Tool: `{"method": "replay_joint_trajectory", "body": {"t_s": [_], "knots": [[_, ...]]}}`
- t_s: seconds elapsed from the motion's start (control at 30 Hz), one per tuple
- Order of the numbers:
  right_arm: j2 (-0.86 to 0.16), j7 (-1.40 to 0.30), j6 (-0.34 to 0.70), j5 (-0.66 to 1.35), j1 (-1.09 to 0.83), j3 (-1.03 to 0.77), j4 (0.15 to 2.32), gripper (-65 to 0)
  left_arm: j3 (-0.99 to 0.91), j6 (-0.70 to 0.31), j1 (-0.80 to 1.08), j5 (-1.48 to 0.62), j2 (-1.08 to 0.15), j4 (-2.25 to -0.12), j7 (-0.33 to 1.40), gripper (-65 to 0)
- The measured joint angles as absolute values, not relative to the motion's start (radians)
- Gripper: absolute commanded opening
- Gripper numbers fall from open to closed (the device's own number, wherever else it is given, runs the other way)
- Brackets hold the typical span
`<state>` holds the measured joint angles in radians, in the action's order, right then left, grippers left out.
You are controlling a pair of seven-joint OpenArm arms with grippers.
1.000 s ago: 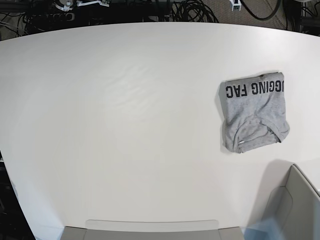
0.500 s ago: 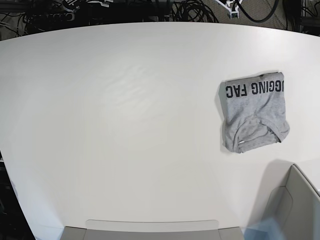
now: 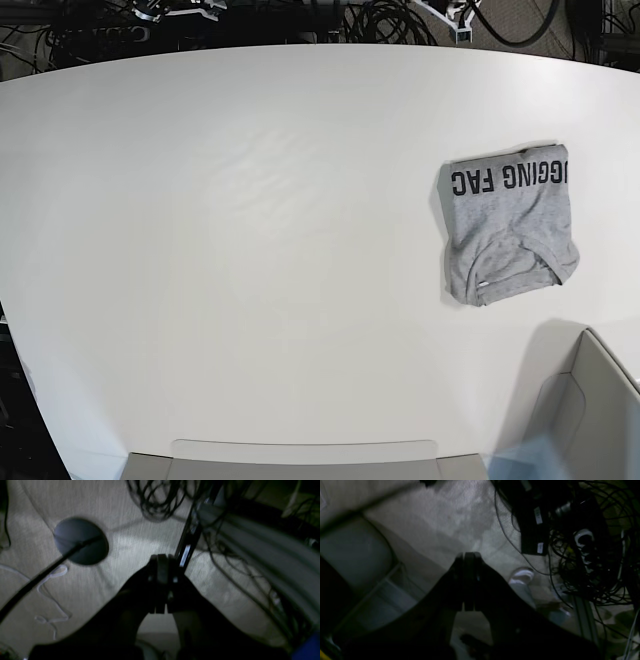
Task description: Fold the T-shirt properly
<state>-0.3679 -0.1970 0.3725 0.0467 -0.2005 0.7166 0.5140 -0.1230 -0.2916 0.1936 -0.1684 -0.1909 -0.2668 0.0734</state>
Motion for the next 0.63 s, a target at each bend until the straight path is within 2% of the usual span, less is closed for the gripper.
{"method": "replay_joint_trajectory", "body": {"t_s": [0.27, 0.47, 0.63], "knots": [[-0.353, -0.201, 0.372, 0.048, -0.171, 0.866, 0.512, -65.0, -0.123, -0.292, 0.191, -0.168, -0.146, -0.266, 0.074, -65.0], [-0.295, -0.195, 0.373, 0.049, -0.171, 0.888, 0.511, -65.0, -0.123, -0.292, 0.191, -0.168, -0.114, -0.266, 0.073, -65.0], [-0.293, -0.195, 0.373, 0.048, -0.164, 0.888, 0.512, -65.0, -0.123, -0.291, 0.177, -0.169, -0.116, -0.266, 0.073, -65.0]]}}
